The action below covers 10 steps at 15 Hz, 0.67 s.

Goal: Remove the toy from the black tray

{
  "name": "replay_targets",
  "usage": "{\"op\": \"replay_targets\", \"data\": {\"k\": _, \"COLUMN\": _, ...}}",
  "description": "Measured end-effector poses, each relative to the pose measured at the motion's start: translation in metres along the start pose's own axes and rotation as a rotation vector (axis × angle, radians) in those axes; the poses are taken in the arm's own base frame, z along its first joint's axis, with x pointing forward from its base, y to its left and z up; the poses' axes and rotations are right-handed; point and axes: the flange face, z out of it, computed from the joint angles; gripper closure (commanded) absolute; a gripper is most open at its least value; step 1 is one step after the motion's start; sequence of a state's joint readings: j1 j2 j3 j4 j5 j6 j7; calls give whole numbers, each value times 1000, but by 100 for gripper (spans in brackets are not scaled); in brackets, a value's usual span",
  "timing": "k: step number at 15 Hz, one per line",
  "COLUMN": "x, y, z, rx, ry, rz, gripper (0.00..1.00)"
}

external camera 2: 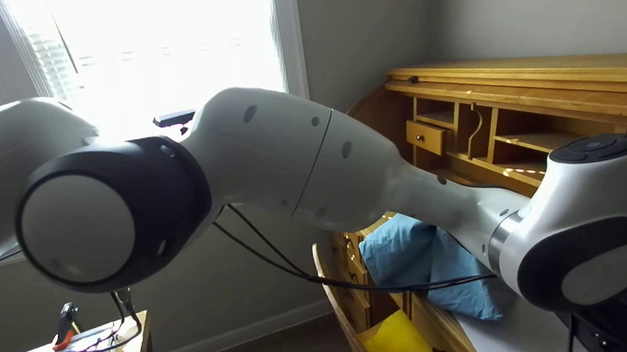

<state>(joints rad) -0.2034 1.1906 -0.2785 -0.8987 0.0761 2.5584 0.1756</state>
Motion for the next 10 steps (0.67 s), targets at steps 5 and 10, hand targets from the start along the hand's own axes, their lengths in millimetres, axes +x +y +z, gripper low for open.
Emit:
{"op": "replay_targets", "data": {"k": 5, "x": -6, "y": 2, "z": 7, "rx": -13, "ry": -32, "rz": -104, "gripper": 0}}
{"op": "replay_targets", "data": {"k": 10, "x": -13, "y": -3, "z": 15, "rx": -8, "ry": -47, "rz": -205, "gripper": 0}}
